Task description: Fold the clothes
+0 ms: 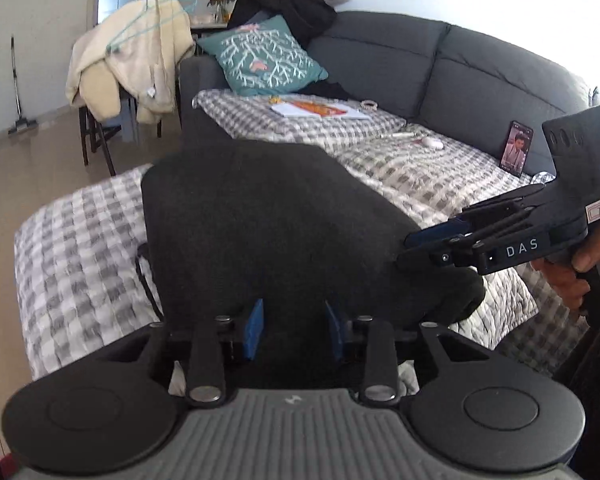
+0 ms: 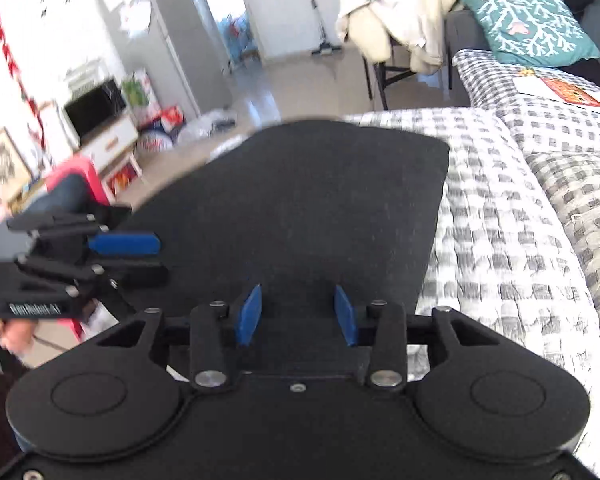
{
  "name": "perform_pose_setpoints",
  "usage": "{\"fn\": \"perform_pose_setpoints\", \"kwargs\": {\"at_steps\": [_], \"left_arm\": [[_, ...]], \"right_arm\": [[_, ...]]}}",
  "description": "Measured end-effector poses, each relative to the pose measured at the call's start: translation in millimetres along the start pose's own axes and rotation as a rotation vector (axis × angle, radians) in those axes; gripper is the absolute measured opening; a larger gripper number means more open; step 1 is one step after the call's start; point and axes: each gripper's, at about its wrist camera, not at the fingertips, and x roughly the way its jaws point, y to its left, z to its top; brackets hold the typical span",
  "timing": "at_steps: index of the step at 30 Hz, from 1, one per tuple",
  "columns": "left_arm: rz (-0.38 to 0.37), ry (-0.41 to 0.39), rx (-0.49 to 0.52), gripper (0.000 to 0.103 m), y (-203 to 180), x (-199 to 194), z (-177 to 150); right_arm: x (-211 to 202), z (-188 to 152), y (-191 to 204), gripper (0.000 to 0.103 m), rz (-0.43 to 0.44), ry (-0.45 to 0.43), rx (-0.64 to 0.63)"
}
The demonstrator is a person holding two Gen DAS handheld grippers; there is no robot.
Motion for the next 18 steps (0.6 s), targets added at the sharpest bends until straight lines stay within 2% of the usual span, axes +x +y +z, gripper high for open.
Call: {"fn": "perform_pose_setpoints", "kwargs": {"at_steps": [3, 6, 8, 9, 12, 15, 18], "left_arm": [[0.001, -0.032, -0.01, 0.034, 0.1, -3.8, -0.9], [-0.046, -0.072, -0.022, 0.036, 6.8, -23.3, 11.9], [-0.058, -0.125, -0.035, 0.044, 11.1, -37.4, 22.7], [-0.053, -0.157, -0.04, 0.05, 13.1, -42.7, 28.4], [0.006, -0.224, -0.049, 0.051, 21.6, -42.7, 51.8], [0.102, -0.221, -0.03, 0.051, 26.5, -20.1, 74.2], [0.178, -0.202, -0.009, 0.049, 28.3, 12.8, 90.7]], "right_arm": [[-2.4, -6.5, 6.2, 0.043, -0.028, -0.024, -0.036], [-10.1, -2.9, 9.1, 0.045, -0.033, -0.033, -0.05], [-17.8, 6.0, 4.2, 0.054, -0.008, -0.039, -0.035], [-22.1, 13.0, -2.0, 0.056, -0.002, -0.069, -0.014], [-23.7, 26.5, -10.9, 0.057, -0.092, -0.179, -0.006], [-10.5, 40.4, -16.7, 0.057, -0.17, -0.237, 0.006], [12.6, 53.0, -21.8, 0.056, -0.198, -0.263, 0.012]]}}
